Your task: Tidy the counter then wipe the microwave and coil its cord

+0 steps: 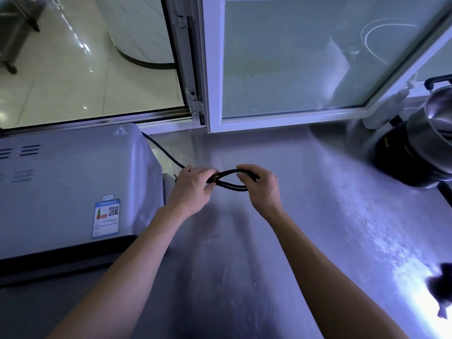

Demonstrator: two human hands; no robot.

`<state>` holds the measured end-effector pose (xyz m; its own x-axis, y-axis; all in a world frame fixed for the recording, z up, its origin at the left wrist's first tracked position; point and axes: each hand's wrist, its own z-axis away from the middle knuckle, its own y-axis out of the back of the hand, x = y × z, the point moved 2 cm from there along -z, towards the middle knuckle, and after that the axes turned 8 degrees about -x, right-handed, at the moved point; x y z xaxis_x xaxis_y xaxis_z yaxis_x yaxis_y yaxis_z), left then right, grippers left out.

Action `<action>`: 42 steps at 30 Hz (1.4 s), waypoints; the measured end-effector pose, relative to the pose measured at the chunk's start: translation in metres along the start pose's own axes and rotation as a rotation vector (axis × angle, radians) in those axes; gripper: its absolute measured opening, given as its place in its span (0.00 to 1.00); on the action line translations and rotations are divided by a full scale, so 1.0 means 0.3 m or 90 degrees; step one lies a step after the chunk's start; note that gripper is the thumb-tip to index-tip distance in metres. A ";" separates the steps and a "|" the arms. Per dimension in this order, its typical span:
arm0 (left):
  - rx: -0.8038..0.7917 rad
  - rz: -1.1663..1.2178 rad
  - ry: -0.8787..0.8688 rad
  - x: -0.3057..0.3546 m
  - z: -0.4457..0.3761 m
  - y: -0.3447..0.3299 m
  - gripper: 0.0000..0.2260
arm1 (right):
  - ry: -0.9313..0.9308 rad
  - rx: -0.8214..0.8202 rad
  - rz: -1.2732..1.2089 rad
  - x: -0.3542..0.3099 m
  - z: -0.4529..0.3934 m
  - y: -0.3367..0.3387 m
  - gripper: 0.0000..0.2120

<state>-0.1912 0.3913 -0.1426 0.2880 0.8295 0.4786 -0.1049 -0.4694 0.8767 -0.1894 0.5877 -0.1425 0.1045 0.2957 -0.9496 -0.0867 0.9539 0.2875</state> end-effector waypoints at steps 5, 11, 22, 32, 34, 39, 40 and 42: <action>-0.006 -0.017 0.068 -0.012 -0.023 -0.048 0.08 | 0.026 -0.033 0.050 0.038 -0.017 0.012 0.08; -0.007 -0.069 0.113 -0.028 -0.097 -0.103 0.07 | 0.047 -0.047 0.125 0.114 -0.089 0.022 0.10; -0.002 -0.155 0.166 -0.184 -0.289 -0.200 0.08 | 0.039 -0.075 0.177 0.247 -0.339 -0.034 0.12; -0.014 -0.145 0.226 -0.312 -0.303 -0.252 0.09 | 0.025 -0.118 0.198 0.322 -0.456 -0.153 0.10; -0.018 -0.148 0.221 -0.310 -0.288 -0.248 0.08 | -0.004 -0.132 0.202 0.323 -0.448 -0.162 0.11; -0.043 -0.158 0.207 -0.255 -0.244 -0.211 0.07 | -0.041 -0.170 0.216 0.300 -0.390 -0.138 0.13; -0.049 -0.155 0.206 -0.236 -0.230 -0.198 0.08 | -0.041 -0.175 0.225 0.288 -0.369 -0.130 0.14; -0.058 -0.145 0.214 -0.206 -0.195 -0.184 0.11 | -0.026 -0.180 0.229 0.275 -0.337 -0.113 0.14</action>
